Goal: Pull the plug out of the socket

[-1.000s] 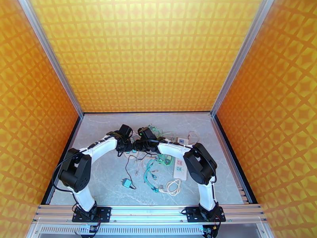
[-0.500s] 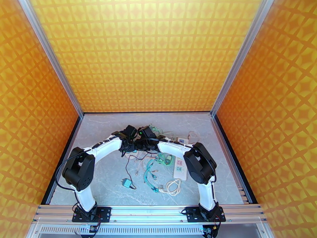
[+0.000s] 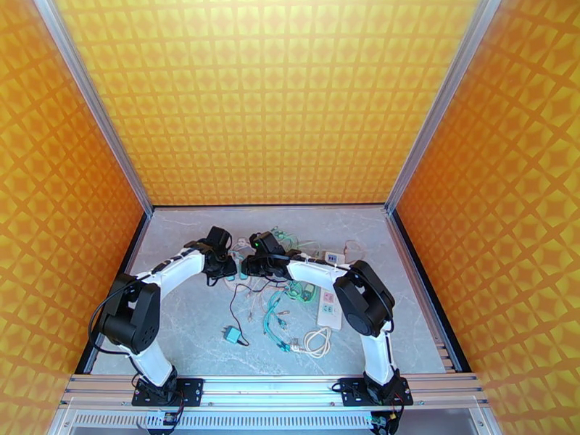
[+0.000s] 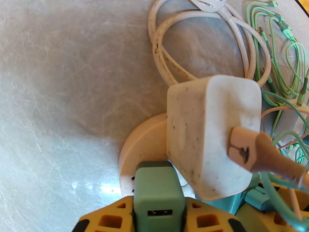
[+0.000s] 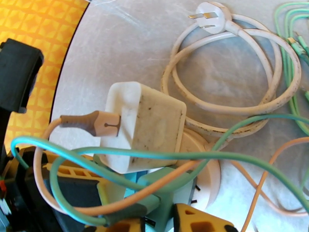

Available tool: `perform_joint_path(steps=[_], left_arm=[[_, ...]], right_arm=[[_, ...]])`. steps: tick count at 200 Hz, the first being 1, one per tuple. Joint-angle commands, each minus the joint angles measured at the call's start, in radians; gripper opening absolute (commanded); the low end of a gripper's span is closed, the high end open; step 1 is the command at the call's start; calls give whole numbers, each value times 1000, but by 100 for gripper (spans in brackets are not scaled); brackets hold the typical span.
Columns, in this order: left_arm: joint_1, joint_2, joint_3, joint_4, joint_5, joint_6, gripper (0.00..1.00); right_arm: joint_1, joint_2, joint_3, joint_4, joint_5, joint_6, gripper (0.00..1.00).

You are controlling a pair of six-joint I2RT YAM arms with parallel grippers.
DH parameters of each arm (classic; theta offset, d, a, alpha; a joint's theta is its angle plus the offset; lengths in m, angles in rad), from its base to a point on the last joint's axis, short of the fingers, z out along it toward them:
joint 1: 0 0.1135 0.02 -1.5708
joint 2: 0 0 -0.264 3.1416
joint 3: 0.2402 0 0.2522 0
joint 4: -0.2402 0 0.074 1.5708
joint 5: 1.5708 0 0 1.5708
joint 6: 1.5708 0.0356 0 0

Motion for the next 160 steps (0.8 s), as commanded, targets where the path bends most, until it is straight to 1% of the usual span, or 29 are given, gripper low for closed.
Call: perform_joint_path(steps=[1,23,64,81,120,160], left_arm=[[1,-32,6,-7,66,5,10],[-20,-23,13,-11,55,8,11],[-99,30,79,-79,-42,26,11],[-128,50,91,-93,-67,25,11],[-195,84,137,-126,-124,39,11],[-203,87,164,-139,-126,32,9]], right_arm=[[-2,86,-74,-100,-10,16,21],[-3,93,-74,-84,-40,25,21],[-8,121,-71,-66,-105,49,20],[-8,141,-56,-90,-117,53,20],[-7,167,-30,-162,-104,44,19],[-8,180,-1,-243,-64,21,18]])
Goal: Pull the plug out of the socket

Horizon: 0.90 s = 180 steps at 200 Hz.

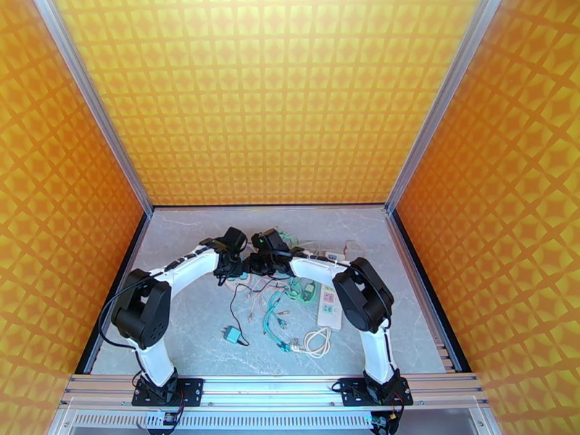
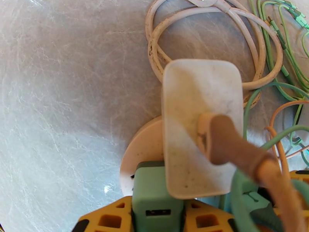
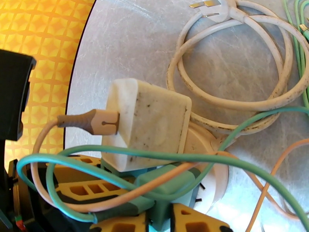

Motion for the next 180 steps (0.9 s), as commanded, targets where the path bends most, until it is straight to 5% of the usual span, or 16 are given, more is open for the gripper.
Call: perform_joint_path(steps=[1,105,180], left_arm=[[-71,8,43,-9,110,25,9],[110,-117,-33,59,326,-80,4],[70,-98,-1,7,289,-48,4]], right_arm=[[32,143,-38,-217,75,-16,18],[67,156,0,-363,203,-95,16],[80,159,16,-376,212,-101,16]])
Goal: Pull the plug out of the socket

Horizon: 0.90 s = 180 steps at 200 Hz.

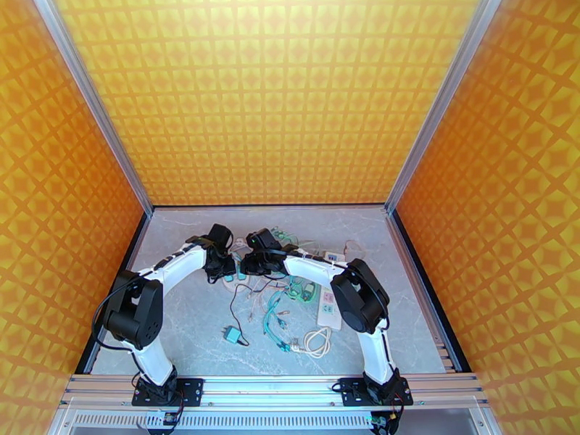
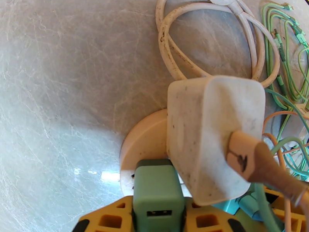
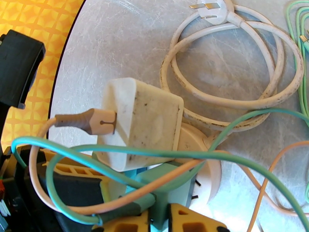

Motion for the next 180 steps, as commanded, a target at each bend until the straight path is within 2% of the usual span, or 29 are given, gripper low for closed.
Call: perform_joint_path(steps=[1,39,82,103,142,180], left_arm=[[-53,-54,45,-7,73,8,4],[-169,21,125,-97,-63,35,2],[-211,53,124,-97,-66,21,0],[-192,39,131,-100,-45,14,0],[-90,-30,94,-71,59,-10,0],[-4,-94,57,-62,99,-14,0]], right_arm=[[33,146,-66,-243,96,-25,16],[51,160,-41,-255,96,-30,16],[58,170,-28,-262,93,-28,16],[58,169,-31,-267,97,-27,16],[58,164,-47,-268,103,-28,16],[58,160,-56,-272,109,-32,15]])
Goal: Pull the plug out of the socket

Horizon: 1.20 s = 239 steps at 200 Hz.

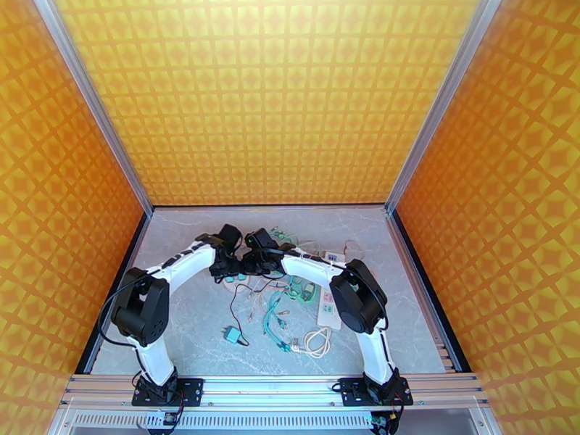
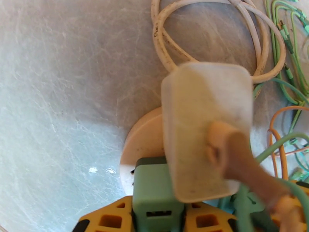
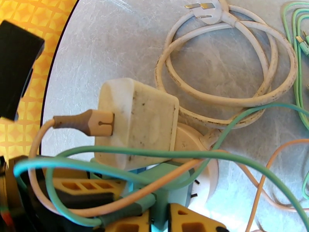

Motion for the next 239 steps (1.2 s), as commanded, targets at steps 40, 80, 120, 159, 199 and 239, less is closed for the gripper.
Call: perform_joint_path(steps=[40,80,120,159,199,239], left_arm=[[26,-112,-2,16,153,5,0],[-14,-72,38,-24,112,18,0],[-17,-80,113,-156,-2,62,0],[-17,-102,184,-238,-57,115,0],[-37,-68,314,-307,-106,161,0],[-50,-7,465,-375,-141,209,0]], right_arm=[[38,149,-86,-214,61,-26,15],[39,148,-76,-217,58,-25,15],[38,130,-81,-206,68,-24,17],[32,45,-113,-121,65,-10,25],[21,-81,-124,-66,122,6,35],[-16,-249,-184,-33,216,3,54]])
